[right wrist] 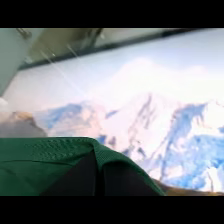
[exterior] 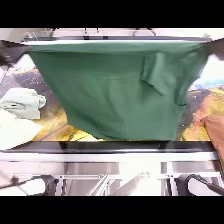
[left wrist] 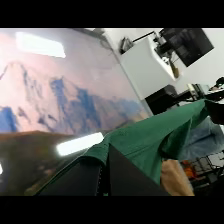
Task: Fold the shirts.
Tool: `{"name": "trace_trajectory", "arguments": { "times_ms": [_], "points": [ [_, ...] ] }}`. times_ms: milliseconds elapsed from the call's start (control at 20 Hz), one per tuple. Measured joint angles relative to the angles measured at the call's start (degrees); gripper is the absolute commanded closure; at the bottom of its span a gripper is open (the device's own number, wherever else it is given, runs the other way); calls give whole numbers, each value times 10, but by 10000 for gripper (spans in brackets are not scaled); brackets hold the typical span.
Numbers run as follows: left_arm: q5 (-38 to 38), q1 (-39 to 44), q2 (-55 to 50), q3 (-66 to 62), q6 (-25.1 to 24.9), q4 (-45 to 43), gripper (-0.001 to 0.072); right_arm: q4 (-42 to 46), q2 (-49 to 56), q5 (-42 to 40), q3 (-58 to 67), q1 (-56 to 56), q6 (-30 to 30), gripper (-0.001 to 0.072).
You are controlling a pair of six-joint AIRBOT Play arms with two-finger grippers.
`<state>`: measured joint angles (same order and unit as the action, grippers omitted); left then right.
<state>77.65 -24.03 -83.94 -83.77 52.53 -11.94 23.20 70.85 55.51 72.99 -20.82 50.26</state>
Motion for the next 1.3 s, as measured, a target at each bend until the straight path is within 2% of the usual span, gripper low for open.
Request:
{"name": "trace_trajectory", "arguments": {
  "times_ms": [100, 200, 350, 800, 1200, 1250, 1300],
  "points": [
    [-28, 36, -128, -97, 5, -21, 692, -45, 98, -46, 12, 29, -51, 694],
    [-32, 62, -246, -211, 30, -33, 693, -82, 178, -69, 40, 42, -83, 694],
    [-36, 87, -352, -315, 57, -42, 694, -112, 262, -72, 91, 46, -108, 694],
    [-81, 99, -407, -249, 57, -113, 696, -112, 407, -14, 127, 33, -122, 694],
    [-84, 102, -410, -171, 56, -141, 695, -15, 442, 25, 128, 25, -36, 694],
    [-78, 103, -410, -166, 56, -142, 682, -9, 442, 28, 128, 24, -30, 693],
    [-70, 104, -410, -163, 56, -143, 500, -4, 443, 31, 129, 23, -22, 682]
  ]
}}
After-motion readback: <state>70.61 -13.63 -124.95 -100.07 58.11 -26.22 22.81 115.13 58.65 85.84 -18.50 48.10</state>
